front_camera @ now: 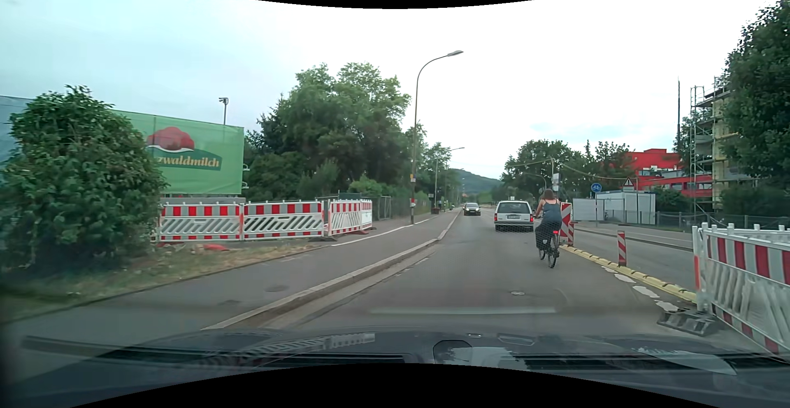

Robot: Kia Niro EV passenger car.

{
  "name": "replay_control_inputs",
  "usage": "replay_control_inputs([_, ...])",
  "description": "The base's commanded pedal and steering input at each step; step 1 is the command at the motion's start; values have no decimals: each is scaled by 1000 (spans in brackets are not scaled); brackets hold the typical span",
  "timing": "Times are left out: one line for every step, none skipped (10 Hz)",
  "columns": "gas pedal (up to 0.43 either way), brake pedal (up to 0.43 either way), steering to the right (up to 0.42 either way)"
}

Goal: Follow the waypoints while adhering to traffic rules and regulations

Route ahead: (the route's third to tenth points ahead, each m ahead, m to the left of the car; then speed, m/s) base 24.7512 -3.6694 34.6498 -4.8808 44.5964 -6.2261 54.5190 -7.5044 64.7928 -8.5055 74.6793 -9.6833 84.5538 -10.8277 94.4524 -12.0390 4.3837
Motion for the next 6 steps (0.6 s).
replay_control_inputs([79, 0, 193])
replay_control_inputs([79, 0, 192])
replay_control_inputs([79, 0, 190])
replay_control_inputs([79, 0, 184])
replay_control_inputs([79, 0, 171])
replay_control_inputs([79, 0, 158])
